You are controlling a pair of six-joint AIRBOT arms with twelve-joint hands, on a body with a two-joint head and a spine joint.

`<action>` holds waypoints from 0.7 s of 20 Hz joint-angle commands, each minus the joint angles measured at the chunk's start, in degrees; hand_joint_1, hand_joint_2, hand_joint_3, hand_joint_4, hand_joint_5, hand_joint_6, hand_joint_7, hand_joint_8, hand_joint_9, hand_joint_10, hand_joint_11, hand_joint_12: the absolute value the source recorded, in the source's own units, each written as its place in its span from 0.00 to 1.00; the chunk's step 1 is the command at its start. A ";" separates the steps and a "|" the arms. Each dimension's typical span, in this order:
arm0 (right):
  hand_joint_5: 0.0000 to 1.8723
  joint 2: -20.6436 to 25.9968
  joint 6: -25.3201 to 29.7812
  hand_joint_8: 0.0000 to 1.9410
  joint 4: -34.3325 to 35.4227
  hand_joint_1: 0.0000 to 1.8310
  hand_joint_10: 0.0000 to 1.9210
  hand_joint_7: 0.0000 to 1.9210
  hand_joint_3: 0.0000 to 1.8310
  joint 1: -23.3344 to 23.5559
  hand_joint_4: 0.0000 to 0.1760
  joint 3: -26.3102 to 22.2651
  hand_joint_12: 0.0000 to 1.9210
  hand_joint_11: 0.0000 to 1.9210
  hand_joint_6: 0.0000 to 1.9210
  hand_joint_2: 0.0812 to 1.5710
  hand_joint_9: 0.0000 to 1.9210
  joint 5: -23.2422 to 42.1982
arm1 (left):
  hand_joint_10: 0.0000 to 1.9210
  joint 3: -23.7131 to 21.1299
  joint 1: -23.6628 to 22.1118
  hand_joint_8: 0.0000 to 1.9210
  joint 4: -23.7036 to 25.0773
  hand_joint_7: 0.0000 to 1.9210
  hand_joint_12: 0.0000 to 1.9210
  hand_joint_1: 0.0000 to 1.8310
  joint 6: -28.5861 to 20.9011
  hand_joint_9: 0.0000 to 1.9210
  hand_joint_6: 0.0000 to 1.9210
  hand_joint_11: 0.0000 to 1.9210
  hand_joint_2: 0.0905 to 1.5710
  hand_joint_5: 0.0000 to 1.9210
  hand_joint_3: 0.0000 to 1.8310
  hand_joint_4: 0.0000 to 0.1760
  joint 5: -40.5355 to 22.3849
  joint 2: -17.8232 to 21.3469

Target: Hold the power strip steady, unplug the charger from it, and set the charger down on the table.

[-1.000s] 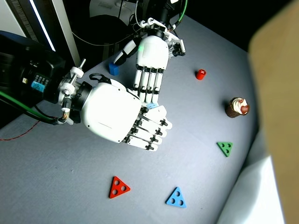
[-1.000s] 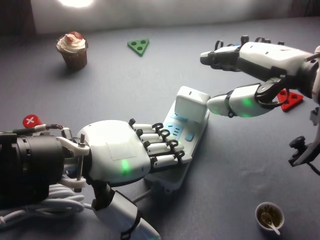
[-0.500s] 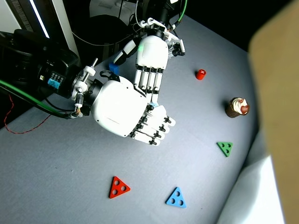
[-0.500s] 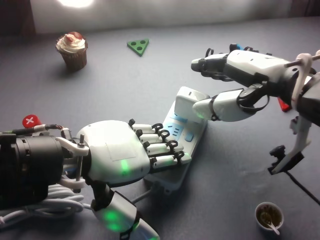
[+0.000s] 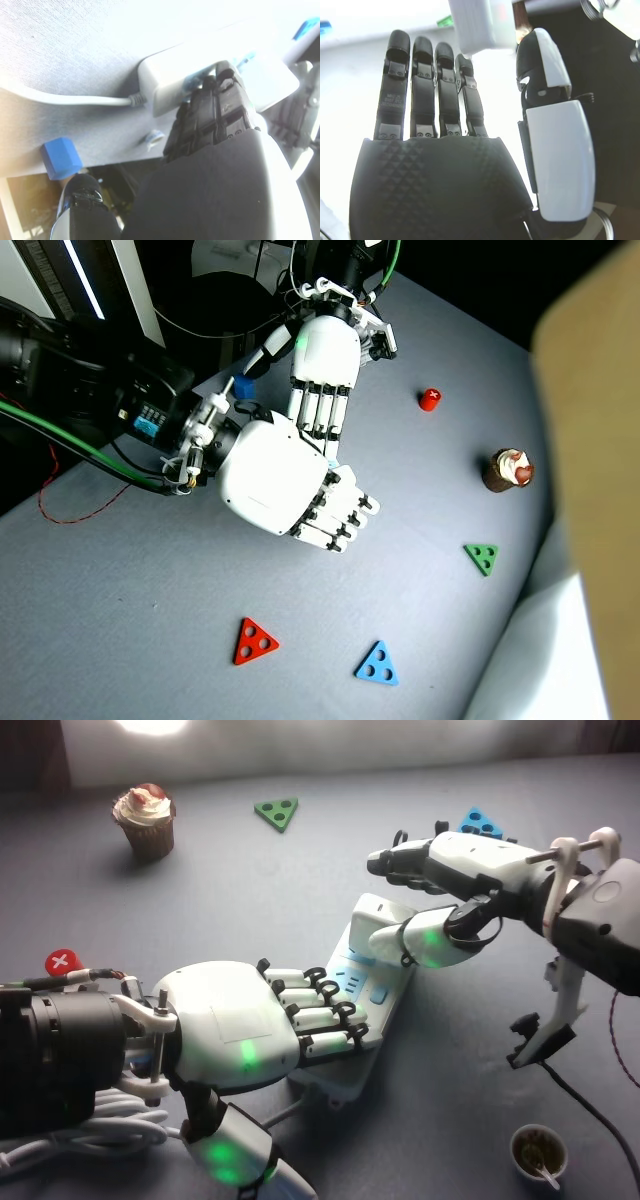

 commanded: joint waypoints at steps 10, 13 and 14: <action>0.18 -2.44 0.02 0.00 -2.37 0.48 0.00 0.21 0.00 -0.69 0.00 2.76 0.10 0.18 0.00 0.72 0.21 2.81 | 0.00 -0.05 0.44 0.00 0.83 0.03 0.04 0.00 -0.22 0.03 0.00 0.03 0.54 0.02 0.00 0.00 -1.69 -0.48; 0.19 -2.39 0.02 0.00 -2.37 0.48 0.00 0.22 0.00 -0.61 0.00 2.63 0.11 0.18 0.00 0.72 0.22 2.91 | 0.00 0.03 0.52 0.00 0.83 0.03 0.03 0.00 -0.30 0.03 0.00 0.03 0.54 0.02 0.00 0.00 -1.62 -0.62; 0.20 -2.34 0.02 0.00 -2.37 0.48 0.00 0.22 0.00 -0.63 0.00 2.59 0.11 0.19 0.01 0.72 0.22 2.98 | 0.00 0.03 0.55 0.00 0.83 0.03 0.03 0.00 -0.35 0.03 0.00 0.03 0.54 0.02 0.00 0.00 -1.62 -0.63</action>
